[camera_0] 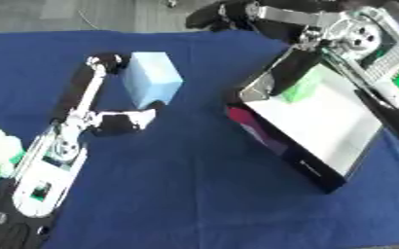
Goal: Pick up the objects with one hand, pass them to the other hand, and then place them into the box on the other side of the table.
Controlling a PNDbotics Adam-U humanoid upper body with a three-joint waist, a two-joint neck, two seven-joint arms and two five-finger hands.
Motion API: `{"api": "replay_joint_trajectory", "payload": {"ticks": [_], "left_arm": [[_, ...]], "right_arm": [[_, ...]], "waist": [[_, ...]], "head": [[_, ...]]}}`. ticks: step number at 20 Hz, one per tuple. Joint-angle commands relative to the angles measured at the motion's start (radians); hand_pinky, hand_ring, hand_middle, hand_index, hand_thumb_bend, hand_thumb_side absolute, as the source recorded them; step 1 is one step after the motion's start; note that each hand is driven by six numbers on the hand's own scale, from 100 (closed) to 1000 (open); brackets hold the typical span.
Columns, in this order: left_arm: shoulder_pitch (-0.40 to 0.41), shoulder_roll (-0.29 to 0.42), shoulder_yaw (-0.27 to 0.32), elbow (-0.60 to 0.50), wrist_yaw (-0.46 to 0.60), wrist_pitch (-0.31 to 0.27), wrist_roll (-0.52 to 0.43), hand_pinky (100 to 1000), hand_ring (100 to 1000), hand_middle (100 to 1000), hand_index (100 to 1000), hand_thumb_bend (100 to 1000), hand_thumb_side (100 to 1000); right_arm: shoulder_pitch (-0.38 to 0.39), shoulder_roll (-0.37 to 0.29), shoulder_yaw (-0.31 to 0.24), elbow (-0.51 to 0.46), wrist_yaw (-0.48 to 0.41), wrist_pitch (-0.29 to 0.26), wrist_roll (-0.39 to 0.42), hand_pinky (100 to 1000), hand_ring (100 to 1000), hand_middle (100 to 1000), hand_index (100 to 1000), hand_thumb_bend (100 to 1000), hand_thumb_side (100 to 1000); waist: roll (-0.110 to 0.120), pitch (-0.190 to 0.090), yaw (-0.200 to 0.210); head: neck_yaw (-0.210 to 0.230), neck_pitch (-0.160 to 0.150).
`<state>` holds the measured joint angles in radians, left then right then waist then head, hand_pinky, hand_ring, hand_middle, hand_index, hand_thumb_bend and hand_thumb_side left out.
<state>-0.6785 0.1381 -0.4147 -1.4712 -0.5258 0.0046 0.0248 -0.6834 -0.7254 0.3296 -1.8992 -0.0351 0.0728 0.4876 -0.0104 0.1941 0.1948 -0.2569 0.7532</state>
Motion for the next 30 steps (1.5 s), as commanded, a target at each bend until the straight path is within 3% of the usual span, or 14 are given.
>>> {"api": "replay_joint_trajectory", "payload": {"ticks": [1,22,30], "left_arm": [[-0.022,-0.006,-0.004,-0.028,-0.017,-0.013,-0.001,780,736,558,480,100,134],[-0.035,-0.102,-0.024,0.014,-0.097,-0.048,0.016,780,734,553,478,100,109],[-0.037,-0.119,-0.025,0.023,-0.123,-0.055,0.032,780,732,549,481,100,100]], "right_arm": [[-0.02,-0.003,-0.001,0.012,0.014,-0.001,0.009,979,982,916,949,439,100],[-0.053,0.052,0.029,0.055,0.045,0.029,0.029,987,994,920,958,472,132],[-0.054,0.065,0.035,0.071,0.055,0.055,0.024,978,970,829,884,457,113]], "waist": [[-0.013,-0.024,0.004],[-0.012,-0.01,0.024],[-0.012,-0.005,0.029]], "head": [[-0.017,-0.007],[-0.069,-0.012],[-0.077,-0.012]]}}
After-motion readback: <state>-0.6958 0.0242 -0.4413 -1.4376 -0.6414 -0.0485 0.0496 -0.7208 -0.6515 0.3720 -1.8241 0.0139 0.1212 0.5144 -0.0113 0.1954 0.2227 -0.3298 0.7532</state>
